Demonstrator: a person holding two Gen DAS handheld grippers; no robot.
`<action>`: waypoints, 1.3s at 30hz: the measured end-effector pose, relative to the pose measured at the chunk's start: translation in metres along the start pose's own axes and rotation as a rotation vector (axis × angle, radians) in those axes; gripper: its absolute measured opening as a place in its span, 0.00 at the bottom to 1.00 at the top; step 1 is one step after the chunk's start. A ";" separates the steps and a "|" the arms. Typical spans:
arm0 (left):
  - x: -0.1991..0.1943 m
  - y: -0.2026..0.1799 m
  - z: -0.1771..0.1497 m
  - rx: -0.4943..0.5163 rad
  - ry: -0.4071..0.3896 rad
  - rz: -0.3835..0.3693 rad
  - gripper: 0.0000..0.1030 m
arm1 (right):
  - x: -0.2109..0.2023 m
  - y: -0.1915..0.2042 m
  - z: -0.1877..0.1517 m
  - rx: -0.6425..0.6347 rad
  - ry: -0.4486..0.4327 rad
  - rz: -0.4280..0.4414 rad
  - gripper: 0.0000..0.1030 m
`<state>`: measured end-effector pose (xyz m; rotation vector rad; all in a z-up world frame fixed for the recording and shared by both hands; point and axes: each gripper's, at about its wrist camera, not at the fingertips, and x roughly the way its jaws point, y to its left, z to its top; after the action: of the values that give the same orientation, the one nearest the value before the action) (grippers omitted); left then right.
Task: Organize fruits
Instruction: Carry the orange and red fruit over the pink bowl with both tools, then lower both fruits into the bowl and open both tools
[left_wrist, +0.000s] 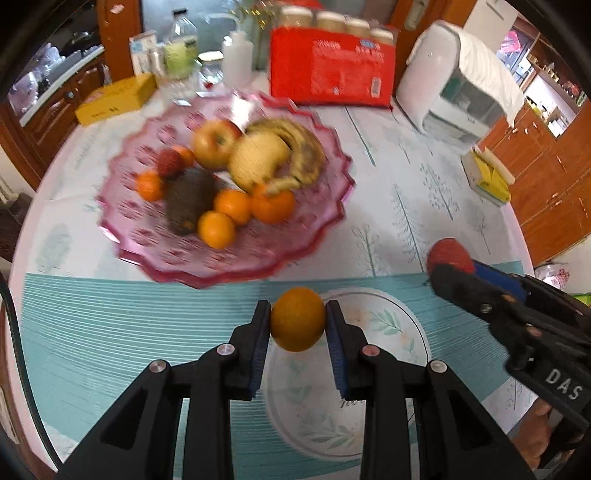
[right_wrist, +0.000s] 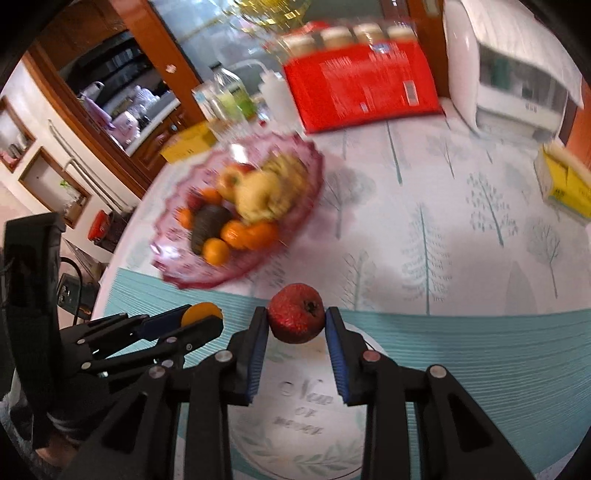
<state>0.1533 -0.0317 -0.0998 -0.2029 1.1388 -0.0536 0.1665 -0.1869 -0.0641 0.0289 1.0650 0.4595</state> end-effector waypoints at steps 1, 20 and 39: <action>-0.008 0.004 0.003 -0.001 -0.011 0.003 0.27 | -0.005 0.005 0.003 -0.004 -0.012 0.002 0.31; -0.125 0.082 0.124 0.093 -0.258 0.071 0.27 | -0.030 0.102 0.097 -0.045 -0.194 0.014 0.31; 0.051 0.103 0.161 0.109 -0.007 -0.012 0.27 | 0.130 0.075 0.093 0.084 0.066 -0.082 0.31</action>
<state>0.3142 0.0831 -0.0996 -0.1131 1.1250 -0.1247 0.2707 -0.0519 -0.1086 0.0445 1.1453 0.3430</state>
